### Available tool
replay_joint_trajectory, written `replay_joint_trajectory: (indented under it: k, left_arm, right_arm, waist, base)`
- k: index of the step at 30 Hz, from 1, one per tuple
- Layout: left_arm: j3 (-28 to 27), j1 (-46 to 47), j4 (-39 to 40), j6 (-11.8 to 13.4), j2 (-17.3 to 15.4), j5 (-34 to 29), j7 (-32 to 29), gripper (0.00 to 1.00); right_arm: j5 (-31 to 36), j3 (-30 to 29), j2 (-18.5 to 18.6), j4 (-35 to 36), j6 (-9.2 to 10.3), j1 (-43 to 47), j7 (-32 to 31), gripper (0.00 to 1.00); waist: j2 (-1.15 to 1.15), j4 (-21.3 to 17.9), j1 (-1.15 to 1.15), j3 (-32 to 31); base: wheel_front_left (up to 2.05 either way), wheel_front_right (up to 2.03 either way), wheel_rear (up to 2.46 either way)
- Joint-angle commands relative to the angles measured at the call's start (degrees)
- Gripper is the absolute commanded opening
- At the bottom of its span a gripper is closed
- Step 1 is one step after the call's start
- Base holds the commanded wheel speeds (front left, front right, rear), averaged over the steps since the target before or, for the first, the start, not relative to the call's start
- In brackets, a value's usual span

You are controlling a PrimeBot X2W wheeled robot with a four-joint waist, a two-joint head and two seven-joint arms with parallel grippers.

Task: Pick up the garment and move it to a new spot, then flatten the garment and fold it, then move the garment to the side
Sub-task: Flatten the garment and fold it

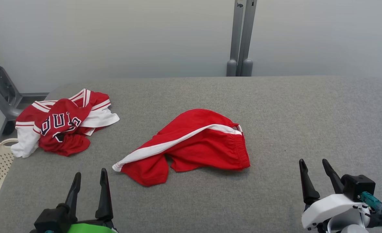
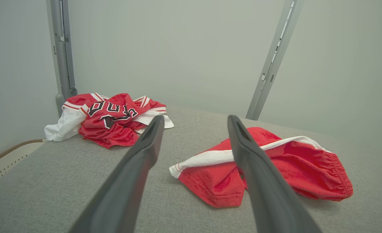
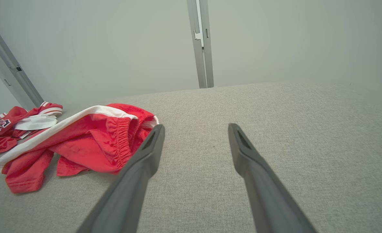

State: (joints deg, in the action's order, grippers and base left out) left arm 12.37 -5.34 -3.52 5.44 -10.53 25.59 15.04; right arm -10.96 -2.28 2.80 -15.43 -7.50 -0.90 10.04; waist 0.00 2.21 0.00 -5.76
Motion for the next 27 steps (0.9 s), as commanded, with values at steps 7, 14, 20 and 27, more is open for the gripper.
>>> replay_joint_trajectory:
  k: [7,14,20,27]
  left_arm:
    - [-2.5,-3.2,-1.7,-3.0,0.9,-3.7,0.2,1.00]
    - [-3.9,-4.7,-4.3,-4.4,1.9,-5.3,0.2,1.00]
    - [-5.0,-5.3,-4.8,-4.9,3.0,-6.2,0.2,1.00]
    - [-5.7,-4.5,-5.6,-5.4,3.4,-6.9,0.2,1.00]
  right_arm:
    - [1.3,-1.8,0.2,-0.3,0.02,2.5,3.2,1.00]
    - [3.6,-4.2,0.2,-0.4,0.02,4.7,3.1,1.00]
    - [3.7,-3.8,0.2,-0.2,0.02,4.0,2.4,1.00]
    - [3.0,-2.2,0.2,-0.4,0.02,3.2,2.3,1.00]
  waist:
    - [0.00,1.0,0.00,-1.5]
    - [0.00,1.5,0.00,-2.3]
    - [0.00,0.9,0.00,-2.1]
    - [0.00,0.6,0.00,-1.6]
  base:
    - [0.00,0.00,0.00]
    - [0.00,0.00,0.00]
    - [0.00,0.00,0.00]
    - [0.00,0.00,0.00]
